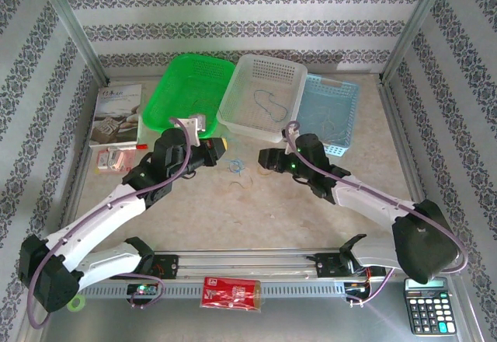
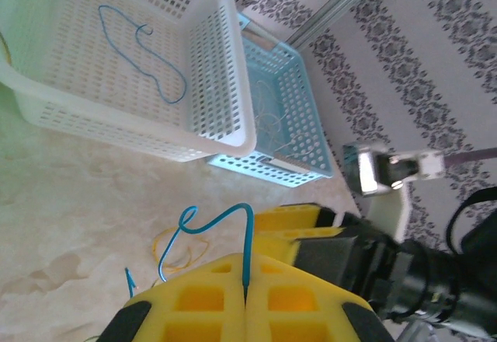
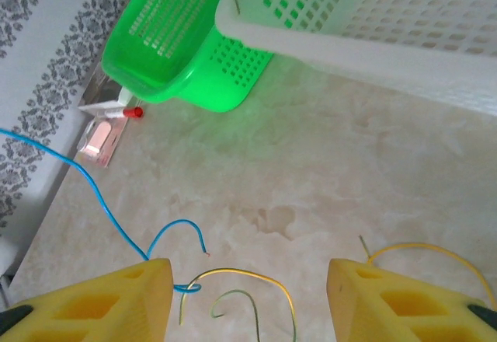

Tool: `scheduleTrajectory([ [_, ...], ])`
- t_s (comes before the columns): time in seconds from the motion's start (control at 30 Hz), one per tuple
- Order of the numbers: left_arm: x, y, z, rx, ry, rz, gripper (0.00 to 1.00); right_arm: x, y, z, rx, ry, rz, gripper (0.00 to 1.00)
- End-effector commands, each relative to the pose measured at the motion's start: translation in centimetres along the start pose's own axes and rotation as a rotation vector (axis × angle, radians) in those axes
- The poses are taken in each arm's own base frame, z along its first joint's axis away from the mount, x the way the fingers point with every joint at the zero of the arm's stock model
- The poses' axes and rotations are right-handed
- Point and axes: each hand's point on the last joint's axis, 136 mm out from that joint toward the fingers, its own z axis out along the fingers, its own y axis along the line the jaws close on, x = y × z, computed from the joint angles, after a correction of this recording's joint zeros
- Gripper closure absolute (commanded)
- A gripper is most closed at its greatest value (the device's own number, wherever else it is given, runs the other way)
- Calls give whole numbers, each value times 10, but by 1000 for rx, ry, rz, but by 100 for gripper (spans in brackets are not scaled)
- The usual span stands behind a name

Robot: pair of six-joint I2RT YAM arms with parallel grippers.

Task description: Untangle the cables

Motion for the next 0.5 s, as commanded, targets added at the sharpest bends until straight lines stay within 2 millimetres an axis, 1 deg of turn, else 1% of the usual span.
scheduleTrajectory([
  [0.0, -32, -37, -15, 126, -95, -46, 100, 20, 2, 12, -20, 55, -7, 45],
  [0.1, -42, -50, -19, 181, -118, -71, 100, 32, 0, 28, -20, 82, -10, 45],
  [0.2, -48, -60, -21, 217, -126, -86, 100, 46, -1, 47, -34, 121, -9, 45],
  [0.23, -50, -64, -22, 228, -127, -89, 100, 52, -4, 55, -36, 137, 1, 46],
  [0.3, -54, -69, -24, 246, -133, -89, 100, 60, -10, 66, -30, 154, 12, 50],
  [0.33, -55, -71, -25, 252, -134, -87, 100, 63, -17, 70, -15, 160, 21, 54],
  [0.37, -57, -73, -26, 255, -135, -86, 100, 66, -22, 74, -5, 165, 28, 60],
  [0.43, -58, -75, -27, 257, -136, -84, 100, 69, -30, 76, 6, 169, 43, 69],
  [0.47, -59, -75, -28, 257, -137, -82, 100, 69, -32, 76, 4, 168, 52, 71],
])
